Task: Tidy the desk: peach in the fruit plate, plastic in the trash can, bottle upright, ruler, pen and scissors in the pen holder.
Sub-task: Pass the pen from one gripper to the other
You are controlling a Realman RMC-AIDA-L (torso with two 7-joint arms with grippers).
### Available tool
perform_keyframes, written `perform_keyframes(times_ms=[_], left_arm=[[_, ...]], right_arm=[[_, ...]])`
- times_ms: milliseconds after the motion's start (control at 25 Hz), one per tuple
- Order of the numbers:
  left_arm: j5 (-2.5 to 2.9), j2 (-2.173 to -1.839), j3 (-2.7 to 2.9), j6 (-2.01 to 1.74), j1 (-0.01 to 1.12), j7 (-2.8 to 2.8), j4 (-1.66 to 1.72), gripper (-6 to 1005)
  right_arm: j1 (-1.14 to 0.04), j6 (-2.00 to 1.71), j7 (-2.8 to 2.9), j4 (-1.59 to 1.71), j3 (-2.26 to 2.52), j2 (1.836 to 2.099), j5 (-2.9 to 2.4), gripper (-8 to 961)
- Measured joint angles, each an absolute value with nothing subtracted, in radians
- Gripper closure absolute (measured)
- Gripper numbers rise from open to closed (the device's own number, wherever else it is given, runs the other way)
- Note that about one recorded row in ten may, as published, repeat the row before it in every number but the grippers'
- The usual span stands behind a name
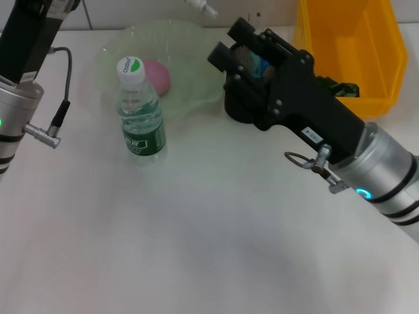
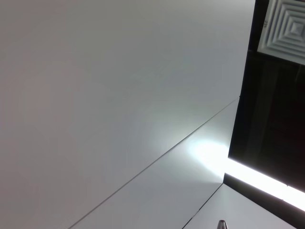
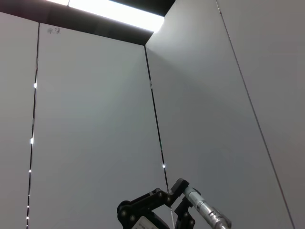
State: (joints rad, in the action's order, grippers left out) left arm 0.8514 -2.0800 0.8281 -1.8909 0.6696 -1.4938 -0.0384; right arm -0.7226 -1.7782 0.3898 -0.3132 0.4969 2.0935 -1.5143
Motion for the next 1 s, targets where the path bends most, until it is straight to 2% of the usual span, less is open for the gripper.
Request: perform_keyframes(times_ms=[240, 1000], left_arm=[[0.851, -2.080, 0.843, -1.886, 0.670, -1.481, -0.038, 872], [0.851, -2.080, 0.869, -1.885, 0.668, -1.477, -0.038, 872]], right_arm=[[-0.713, -1.730, 0.339, -0.337, 0.276, 2.094, -1.757, 497], [-0.709, -1.709, 0.335, -0.341, 0.209, 2.094, -1.778, 547]])
